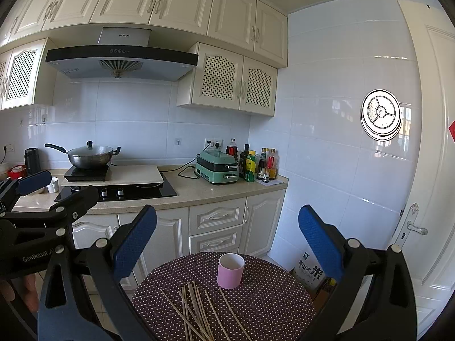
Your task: Organize utensils
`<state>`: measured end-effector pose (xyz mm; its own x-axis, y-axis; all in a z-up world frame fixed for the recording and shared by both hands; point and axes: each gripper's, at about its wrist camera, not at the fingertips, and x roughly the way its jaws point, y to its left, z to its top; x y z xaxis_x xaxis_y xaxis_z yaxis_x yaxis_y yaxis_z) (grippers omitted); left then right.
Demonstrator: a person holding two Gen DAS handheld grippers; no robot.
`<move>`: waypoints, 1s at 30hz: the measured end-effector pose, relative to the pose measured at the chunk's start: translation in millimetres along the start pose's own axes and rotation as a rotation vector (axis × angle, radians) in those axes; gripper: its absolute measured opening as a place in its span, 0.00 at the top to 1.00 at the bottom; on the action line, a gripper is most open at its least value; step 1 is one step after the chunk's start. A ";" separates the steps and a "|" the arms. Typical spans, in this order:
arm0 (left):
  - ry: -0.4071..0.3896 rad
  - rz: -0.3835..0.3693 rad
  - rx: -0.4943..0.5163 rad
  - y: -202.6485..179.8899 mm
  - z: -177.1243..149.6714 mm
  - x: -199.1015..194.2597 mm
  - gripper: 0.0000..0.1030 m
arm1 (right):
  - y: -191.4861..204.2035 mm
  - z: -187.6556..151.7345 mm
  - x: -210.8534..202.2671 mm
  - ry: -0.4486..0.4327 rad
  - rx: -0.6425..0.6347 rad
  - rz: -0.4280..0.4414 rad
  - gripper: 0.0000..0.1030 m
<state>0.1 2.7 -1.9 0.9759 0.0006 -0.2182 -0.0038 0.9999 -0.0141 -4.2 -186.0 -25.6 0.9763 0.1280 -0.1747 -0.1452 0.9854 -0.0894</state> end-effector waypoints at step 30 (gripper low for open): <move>0.008 -0.004 -0.009 1.0 -2.9 12.6 0.06 | -4.2 -0.9 4.5 0.010 0.001 -0.001 0.07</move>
<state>11.8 3.7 -7.5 0.9741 -0.0039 -0.2262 -0.0014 0.9997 -0.0233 0.6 -189.6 -26.9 0.9748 0.1256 -0.1845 -0.1437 0.9857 -0.0882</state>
